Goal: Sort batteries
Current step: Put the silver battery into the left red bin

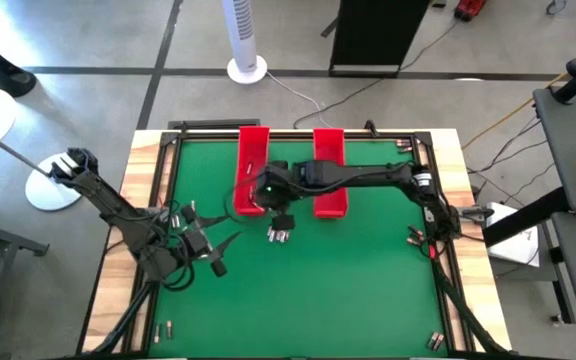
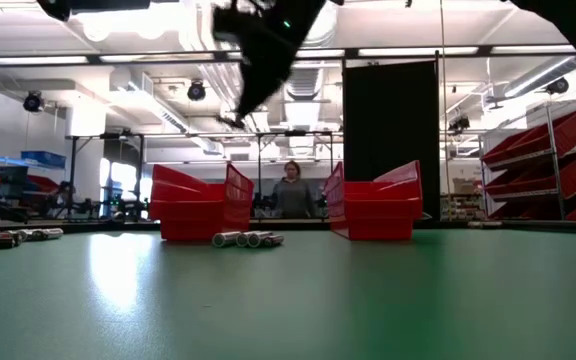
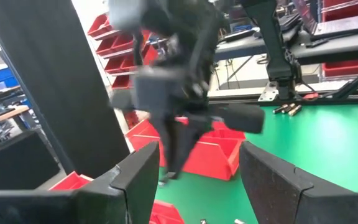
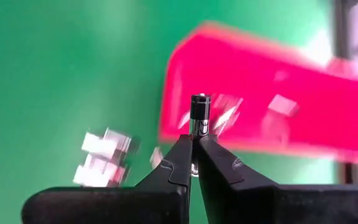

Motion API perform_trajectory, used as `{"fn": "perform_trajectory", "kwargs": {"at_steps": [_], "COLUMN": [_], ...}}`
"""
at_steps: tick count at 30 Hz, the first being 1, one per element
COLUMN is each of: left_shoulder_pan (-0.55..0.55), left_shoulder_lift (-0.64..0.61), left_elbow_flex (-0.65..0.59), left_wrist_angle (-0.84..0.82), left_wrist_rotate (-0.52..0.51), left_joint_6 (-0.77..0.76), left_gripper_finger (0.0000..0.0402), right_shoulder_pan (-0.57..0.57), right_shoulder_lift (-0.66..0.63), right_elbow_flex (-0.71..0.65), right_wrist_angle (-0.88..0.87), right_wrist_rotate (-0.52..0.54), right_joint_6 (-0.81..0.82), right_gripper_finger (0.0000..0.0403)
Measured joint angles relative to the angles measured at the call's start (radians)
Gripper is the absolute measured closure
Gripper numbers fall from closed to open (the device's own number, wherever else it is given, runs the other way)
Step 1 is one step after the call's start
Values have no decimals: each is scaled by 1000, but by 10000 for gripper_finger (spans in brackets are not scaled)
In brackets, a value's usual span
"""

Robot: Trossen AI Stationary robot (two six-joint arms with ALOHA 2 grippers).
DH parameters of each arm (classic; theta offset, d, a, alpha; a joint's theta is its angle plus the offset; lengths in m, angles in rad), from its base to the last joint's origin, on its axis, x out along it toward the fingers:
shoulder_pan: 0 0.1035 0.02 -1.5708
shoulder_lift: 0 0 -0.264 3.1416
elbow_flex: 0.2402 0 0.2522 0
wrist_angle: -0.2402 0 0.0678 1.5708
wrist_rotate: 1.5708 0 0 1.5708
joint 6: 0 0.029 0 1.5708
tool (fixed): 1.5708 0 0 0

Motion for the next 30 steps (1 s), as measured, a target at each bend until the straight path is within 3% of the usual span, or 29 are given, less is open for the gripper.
{"fn": "perform_trajectory", "kwargs": {"at_steps": [5,9,19,24,30], "left_shoulder_pan": [4,4,5,6,6], "left_shoulder_lift": [10,14,14,14,13], "left_elbow_flex": [0,0,0,0,0], "left_wrist_angle": [0,1,4,6,8], "left_wrist_rotate": [0,1,-1,-1,0], "left_joint_6": [0,0,82,173,121], "left_gripper_finger": [203,203,203,203,203], "right_shoulder_pan": [-35,-55,-55,-29,58], "right_shoulder_lift": [10,26,32,31,30], "right_elbow_flex": [-21,-50,-59,-16,-100], "right_wrist_angle": [189,224,272,157,-23], "right_wrist_rotate": [4,22,45,36,-52], "right_joint_6": [-7,10,33,73,82], "right_gripper_finger": [390,383,257,221,221]}}
